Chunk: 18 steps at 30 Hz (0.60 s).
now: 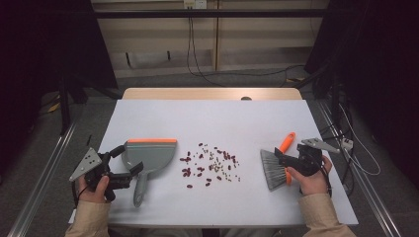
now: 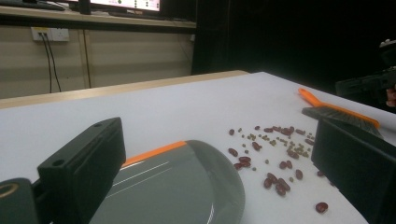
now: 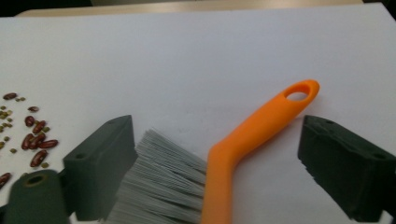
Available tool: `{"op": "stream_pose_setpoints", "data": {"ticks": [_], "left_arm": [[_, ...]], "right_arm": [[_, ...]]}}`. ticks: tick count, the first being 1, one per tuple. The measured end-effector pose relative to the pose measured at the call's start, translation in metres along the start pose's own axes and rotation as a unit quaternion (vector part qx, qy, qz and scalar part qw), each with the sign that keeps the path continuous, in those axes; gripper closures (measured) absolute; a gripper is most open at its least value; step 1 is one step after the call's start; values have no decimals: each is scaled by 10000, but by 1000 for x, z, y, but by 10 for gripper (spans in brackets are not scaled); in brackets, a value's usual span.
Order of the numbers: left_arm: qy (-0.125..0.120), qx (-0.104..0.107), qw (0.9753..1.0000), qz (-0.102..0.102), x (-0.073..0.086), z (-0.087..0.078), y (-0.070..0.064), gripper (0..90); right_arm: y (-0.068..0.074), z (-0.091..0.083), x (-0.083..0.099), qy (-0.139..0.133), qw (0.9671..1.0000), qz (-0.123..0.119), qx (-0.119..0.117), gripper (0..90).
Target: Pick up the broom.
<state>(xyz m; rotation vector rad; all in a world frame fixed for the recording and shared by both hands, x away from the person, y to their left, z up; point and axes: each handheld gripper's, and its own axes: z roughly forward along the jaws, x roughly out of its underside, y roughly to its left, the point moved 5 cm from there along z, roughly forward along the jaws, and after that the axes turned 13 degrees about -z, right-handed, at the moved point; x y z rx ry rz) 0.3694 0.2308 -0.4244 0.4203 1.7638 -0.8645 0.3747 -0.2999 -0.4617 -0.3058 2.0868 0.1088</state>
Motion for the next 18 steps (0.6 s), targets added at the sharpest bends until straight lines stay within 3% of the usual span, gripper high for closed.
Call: {"op": "stream_pose_setpoints", "data": {"ticks": [9, 14, 18], "left_arm": [[68, 28, 10000, 24, 2, 2, -1, 30], [76, 29, 10000, 16, 2, 2, -1, 30], [85, 52, 9999, 25, 2, 3, -2, 30]], "right_arm": [[-6, 16, 2, 305, 9994, 125, 128, 200], [-6, 25, 3, 592, 9977, 102, 318, 239], [-8, 30, 6, 721, 9965, 269, 338, 275]]}}
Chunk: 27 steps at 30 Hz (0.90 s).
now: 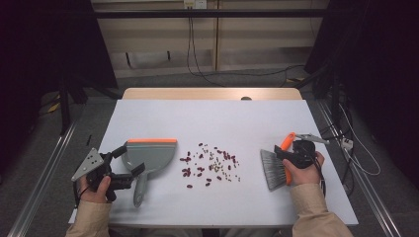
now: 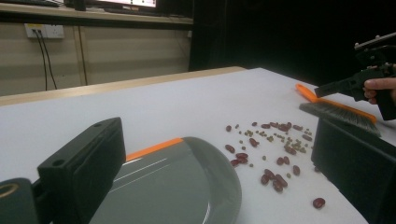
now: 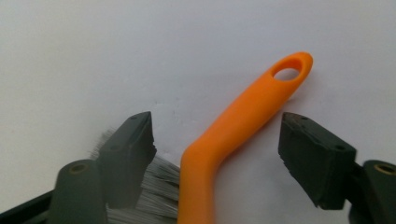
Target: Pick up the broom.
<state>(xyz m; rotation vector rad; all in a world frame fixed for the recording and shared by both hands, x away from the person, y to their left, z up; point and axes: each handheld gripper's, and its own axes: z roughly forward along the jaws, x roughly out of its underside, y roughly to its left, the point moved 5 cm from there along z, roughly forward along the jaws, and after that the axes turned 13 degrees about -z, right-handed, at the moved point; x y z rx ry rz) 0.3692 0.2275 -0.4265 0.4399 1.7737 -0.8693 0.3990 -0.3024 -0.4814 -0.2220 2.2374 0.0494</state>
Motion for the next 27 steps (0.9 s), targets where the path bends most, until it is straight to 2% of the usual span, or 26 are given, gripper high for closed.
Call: {"op": "stream_pose_setpoints", "data": {"ticks": [4, 5, 7, 13, 16, 17, 19, 22, 25, 27], "left_arm": [[-5, -10, 10000, -2, 0, 0, 0, 30], [-6, -10, 10000, 0, 0, 0, 0, 30], [-2, -9, 10000, -5, 0, 0, 0, 30], [34, -5, 10000, 9, 1, 1, 0, 30], [26, -3, 10000, 3, 1, 0, 1, 30], [25, 0, 10000, -3, 1, 1, 1, 30], [27, 3, 10000, -2, 1, 0, 0, 30], [39, 0, 10000, -1, 1, 1, 0, 30], [38, 7, 10000, 3, 1, 1, 0, 30], [31, 0, 10000, -6, 1, 1, 0, 30]], "right_arm": [[-1, 3, 3, 167, 9998, 105, 28, 311], [0, 4, 3, 200, 9997, 110, -86, 365], [2, 5, 4, 271, 9995, 89, -159, 383], [4, 9, 1, 493, 9988, -52, 32, 440], [7, 11, 3, 628, 9979, 115, 143, 464], [8, 11, 2, 671, 9975, 101, 173, 486], [12, 9, 1, 750, 9970, 176, 82, 559], [19, 10, 1, 816, 9966, -101, 92, 575], [22, 11, 0, 915, 9951, -309, 197, 640], [20, 11, 0, 936, 9952, -205, 183, 674]]}}
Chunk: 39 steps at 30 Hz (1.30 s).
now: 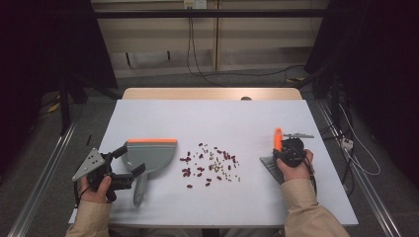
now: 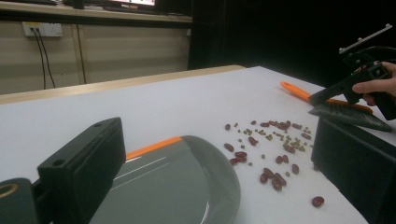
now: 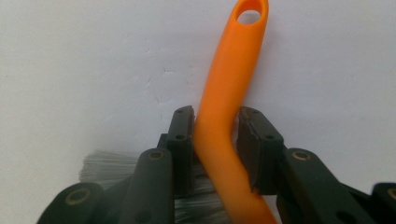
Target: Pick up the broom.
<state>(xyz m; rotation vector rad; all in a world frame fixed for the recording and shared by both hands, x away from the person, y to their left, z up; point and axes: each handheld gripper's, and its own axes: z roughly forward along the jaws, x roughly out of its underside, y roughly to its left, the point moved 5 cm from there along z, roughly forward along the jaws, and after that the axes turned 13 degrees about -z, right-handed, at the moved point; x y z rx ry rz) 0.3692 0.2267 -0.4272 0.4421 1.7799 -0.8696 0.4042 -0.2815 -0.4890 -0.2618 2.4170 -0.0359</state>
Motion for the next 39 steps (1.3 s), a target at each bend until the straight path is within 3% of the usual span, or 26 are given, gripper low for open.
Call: {"op": "stream_pose_setpoints", "data": {"ticks": [4, 7, 12, 15, 21, 28, 31, 39], "left_arm": [[-28, -28, 10000, -14, -1, 0, 0, 30], [-18, -4, 10000, 33, -1, 0, -2, 31], [9, -2, 10000, 56, 0, 1, -2, 31], [3, -2, 10000, 47, 0, 0, -2, 31], [-5, -17, 10000, 50, 0, -1, -2, 32], [18, 14, 10000, 77, 0, 1, -3, 32], [42, 35, 9999, 101, 0, 2, -4, 32], [82, 61, 9998, 152, 1, 4, -5, 32]], "right_arm": [[-1, 1, -1, 111, 9999, 54, -68, 677], [0, 2, -5, 295, 9995, -119, -45, 675], [1, 1, -4, 267, 9993, -242, -33, 662], [0, 0, -4, 264, 9993, -205, -169, 623], [2, 0, -4, 252, 9991, -337, -112, 611], [1, 3, -4, 355, 9993, -119, -54, 658], [-1, 4, -4, 340, 9993, 33, -162, 676], [-1, 4, -1, 151, 9998, 0, -138, 677]]}}
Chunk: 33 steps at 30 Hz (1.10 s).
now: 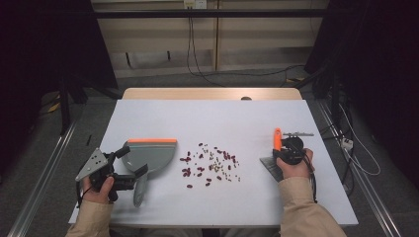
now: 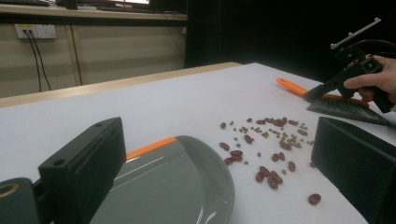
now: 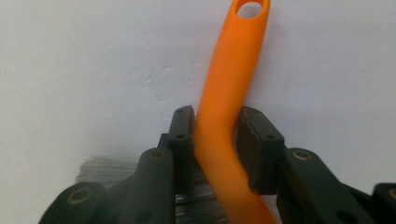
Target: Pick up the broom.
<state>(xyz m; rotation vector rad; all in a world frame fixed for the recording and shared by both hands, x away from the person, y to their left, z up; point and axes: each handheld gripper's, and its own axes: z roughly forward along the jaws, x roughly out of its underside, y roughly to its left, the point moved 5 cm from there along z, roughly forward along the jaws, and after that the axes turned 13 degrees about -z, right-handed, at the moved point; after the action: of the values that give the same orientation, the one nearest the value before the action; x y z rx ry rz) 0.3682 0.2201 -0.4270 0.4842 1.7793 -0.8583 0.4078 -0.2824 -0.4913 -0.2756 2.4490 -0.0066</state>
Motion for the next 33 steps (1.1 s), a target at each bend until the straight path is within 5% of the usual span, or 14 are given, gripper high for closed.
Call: {"op": "stream_pose_setpoints", "data": {"ticks": [18, 25, 33], "left_arm": [[-44, -49, 10000, 13, -3, -1, 1, 32], [-103, -75, 9999, -17, -4, -2, 1, 32], [-133, -80, 9999, -20, -7, 0, 0, 32]], "right_arm": [[-4, -3, -1, -61, 9998, 35, -171, 687], [0, -12, -9, -447, 9985, -14, -315, 694], [1, -32, -22, -1124, 9919, 127, -578, 703]]}}
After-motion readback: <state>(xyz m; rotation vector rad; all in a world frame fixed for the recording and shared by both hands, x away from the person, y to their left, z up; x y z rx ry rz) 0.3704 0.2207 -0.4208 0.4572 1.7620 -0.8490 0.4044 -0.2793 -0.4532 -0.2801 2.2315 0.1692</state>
